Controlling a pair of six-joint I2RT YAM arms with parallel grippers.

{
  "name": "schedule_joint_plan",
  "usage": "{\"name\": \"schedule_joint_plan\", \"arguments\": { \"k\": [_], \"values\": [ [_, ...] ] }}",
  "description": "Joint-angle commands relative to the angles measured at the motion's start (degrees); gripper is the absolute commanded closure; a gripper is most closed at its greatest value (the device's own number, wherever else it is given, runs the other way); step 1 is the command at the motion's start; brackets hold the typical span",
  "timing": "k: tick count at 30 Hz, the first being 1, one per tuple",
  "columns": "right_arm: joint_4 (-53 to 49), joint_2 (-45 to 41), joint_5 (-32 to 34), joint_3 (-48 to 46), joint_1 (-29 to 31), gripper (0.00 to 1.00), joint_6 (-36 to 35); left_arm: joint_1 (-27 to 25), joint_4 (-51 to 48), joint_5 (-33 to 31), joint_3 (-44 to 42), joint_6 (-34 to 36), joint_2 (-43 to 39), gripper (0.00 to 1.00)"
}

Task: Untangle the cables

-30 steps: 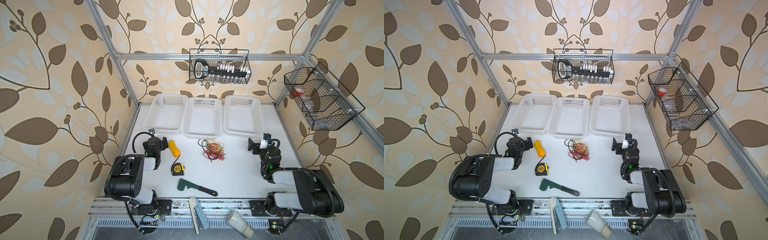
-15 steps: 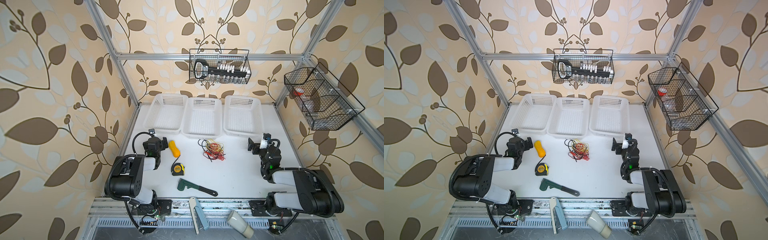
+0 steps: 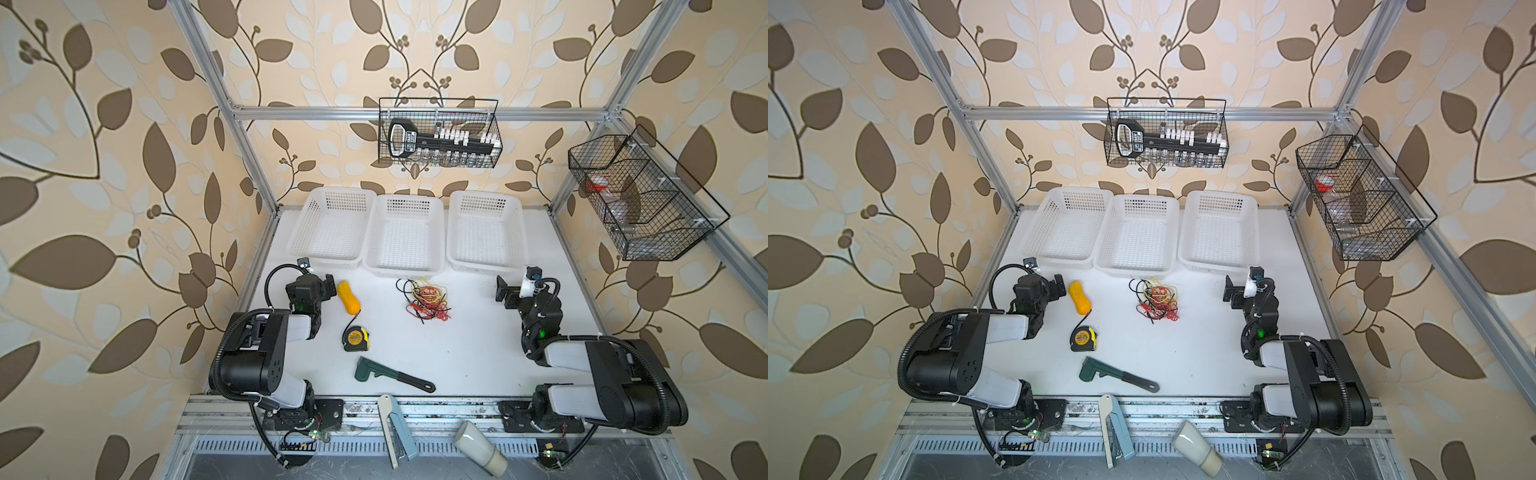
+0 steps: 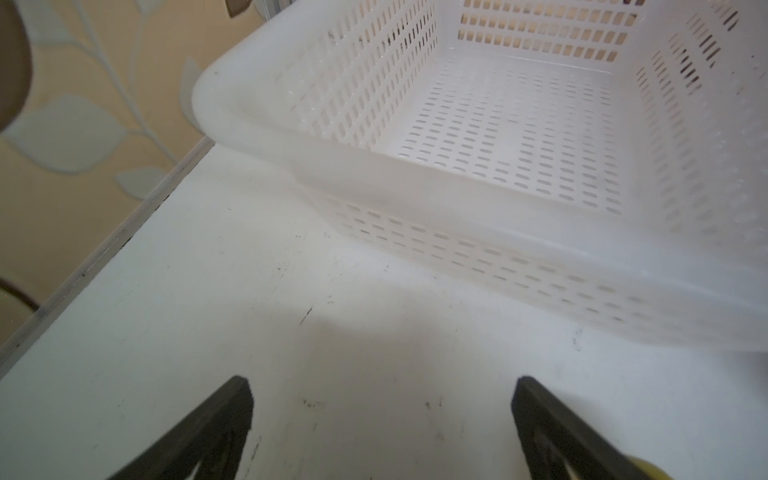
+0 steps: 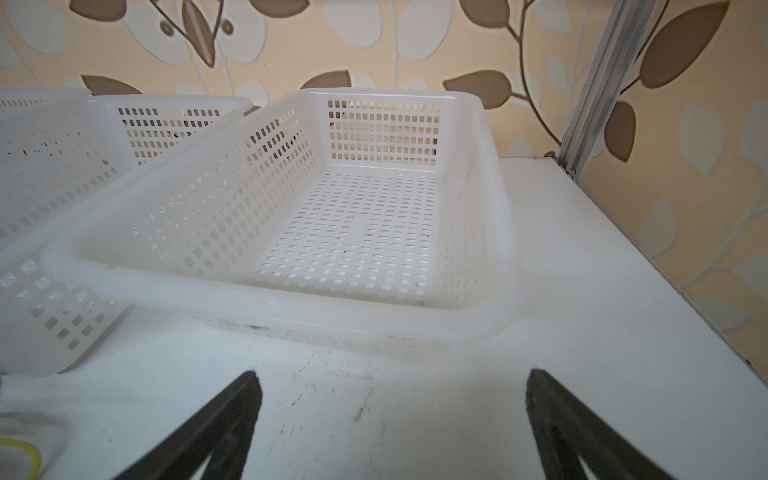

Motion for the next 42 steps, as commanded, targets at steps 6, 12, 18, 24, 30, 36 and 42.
{"name": "schedule_joint_plan", "arguments": {
  "k": [6,12,18,24,30,36,42],
  "values": [
    [0.91,0.33,-0.52,0.44,-0.50,0.00,-0.68,0.40,1.04,-0.46,0.29,0.05,-0.47,0.01],
    [-0.39,-1.88,5.30,0.37,0.01,0.00,0.83,0.41,-0.56,4.36,0.58,2.45,-1.97,0.01],
    [-18.26,-15.52,17.36,4.25,1.21,0.00,3.07,0.14,-9.93,-2.30,2.99,-0.09,-9.79,0.01],
    [-37.29,-24.37,29.50,12.12,6.57,0.00,10.11,0.10,-32.79,-4.69,14.42,-9.23,-14.23,0.01],
    [-54.44,-22.43,27.94,21.96,7.22,0.00,20.06,-1.62,-33.41,0.61,14.32,-17.35,-17.30,0.01],
    [-60.97,-20.78,17.47,22.39,1.88,0.02,32.54,-11.10,-39.03,2.11,14.55,-22.15,-19.67,0.01],
    [-63.72,-18.72,18.37,24.41,9.95,0.11,24.30,-21.34,-43.69,3.12,14.53,-26.20,-21.38,0.01]
  ]
}}
